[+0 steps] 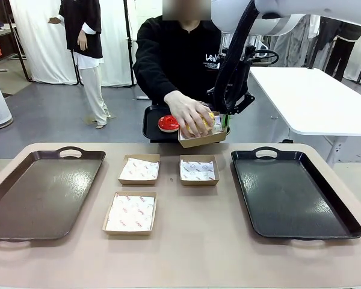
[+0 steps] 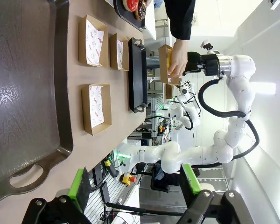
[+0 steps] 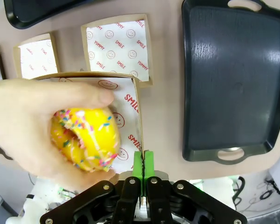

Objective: Individually package the donuts and arrange them on the tray.
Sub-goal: Place the picked Paper togo box on the Handle tray while simultaneously picking up another Paper togo box from the table with the other hand.

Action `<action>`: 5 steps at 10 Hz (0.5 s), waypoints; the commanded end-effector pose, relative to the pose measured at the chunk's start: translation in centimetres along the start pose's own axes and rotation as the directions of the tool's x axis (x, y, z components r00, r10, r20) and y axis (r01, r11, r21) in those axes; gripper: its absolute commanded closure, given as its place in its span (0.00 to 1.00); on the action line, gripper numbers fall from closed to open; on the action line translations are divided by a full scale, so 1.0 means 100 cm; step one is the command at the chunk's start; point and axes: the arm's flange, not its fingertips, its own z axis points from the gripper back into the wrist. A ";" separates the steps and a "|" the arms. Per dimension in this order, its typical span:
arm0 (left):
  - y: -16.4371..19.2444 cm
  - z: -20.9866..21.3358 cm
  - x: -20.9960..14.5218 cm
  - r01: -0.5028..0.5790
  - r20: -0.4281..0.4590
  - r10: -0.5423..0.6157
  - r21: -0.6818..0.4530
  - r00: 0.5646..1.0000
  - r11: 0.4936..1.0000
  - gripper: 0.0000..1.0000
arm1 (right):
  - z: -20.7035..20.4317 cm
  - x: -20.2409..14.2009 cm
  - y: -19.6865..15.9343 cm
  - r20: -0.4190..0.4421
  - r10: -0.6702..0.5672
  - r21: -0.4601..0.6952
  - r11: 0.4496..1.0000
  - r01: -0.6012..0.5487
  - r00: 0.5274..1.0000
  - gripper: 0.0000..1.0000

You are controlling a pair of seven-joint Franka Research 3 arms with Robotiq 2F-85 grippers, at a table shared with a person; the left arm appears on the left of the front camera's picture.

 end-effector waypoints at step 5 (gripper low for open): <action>-0.001 0.001 -0.001 -0.002 0.005 0.002 -0.003 1.000 1.000 0.00 | -0.004 -0.004 -0.004 0.000 -0.006 -0.004 1.000 0.006 1.000 1.00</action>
